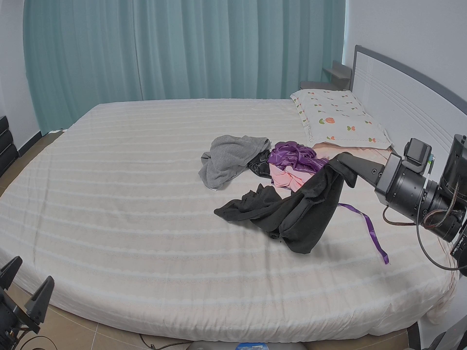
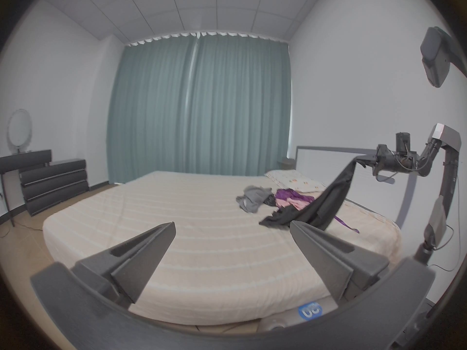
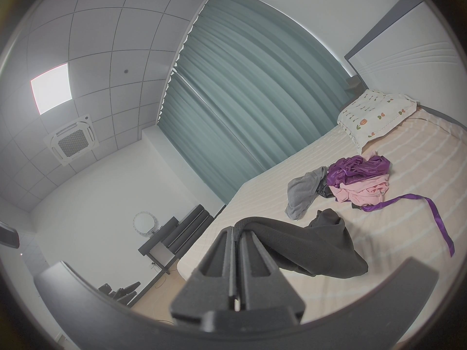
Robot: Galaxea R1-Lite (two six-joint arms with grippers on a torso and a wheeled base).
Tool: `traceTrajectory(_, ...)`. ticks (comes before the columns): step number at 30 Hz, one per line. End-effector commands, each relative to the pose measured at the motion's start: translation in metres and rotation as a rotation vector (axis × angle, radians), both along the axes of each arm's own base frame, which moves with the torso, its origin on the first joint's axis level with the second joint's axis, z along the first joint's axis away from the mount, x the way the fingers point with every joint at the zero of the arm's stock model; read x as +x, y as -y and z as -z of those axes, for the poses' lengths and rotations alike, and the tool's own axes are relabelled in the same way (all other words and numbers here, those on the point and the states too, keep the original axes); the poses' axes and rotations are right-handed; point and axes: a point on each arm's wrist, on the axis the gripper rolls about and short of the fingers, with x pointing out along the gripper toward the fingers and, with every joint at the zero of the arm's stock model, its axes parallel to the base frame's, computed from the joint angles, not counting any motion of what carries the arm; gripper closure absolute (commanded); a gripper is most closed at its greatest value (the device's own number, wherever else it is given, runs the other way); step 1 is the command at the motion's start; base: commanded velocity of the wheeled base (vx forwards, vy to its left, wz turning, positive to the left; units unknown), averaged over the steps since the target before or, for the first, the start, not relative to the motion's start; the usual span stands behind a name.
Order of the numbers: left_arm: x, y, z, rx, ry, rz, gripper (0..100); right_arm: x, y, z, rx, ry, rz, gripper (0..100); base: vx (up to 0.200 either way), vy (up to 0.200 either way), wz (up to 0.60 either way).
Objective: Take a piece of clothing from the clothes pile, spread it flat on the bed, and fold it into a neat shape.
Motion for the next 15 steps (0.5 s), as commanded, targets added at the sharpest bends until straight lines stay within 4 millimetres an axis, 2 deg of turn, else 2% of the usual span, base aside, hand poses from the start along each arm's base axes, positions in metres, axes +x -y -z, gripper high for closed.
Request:
traceTrajectory(1, 0.036, 0.009, 0.003, 0.035, -0.205, 0.102, 0, 0.003, -0.001, 0.002, -0.004, -0.007, 0.003, 100, 0.0, 0.0, 0.0)
traceTrajectory(6, 0.058, 0.014, 0.002, 0.047, -0.281, 0.12, 0, 0.006, -0.001, 0.005, -0.009, -0.016, 0.009, 100, 0.0, 0.0, 0.0)
traceTrajectory(7, 0.072, 0.018, 0.002, 0.041, -0.307, 0.136, 0, 0.007, 0.0, 0.006, -0.011, -0.017, 0.012, 100, 0.0, 0.0, 0.0)
traceTrajectory(12, 0.116, 0.029, 0.008, 0.05, -0.372, 0.142, 0, 0.009, -0.001, 0.006, -0.012, -0.019, 0.016, 100, 0.0, 0.0, 0.0)
traceTrajectory(15, 0.135, 0.033, 0.017, 0.059, -0.419, 0.138, 0, 0.013, -0.002, 0.008, -0.014, -0.023, 0.017, 100, 0.0, 0.0, 0.0)
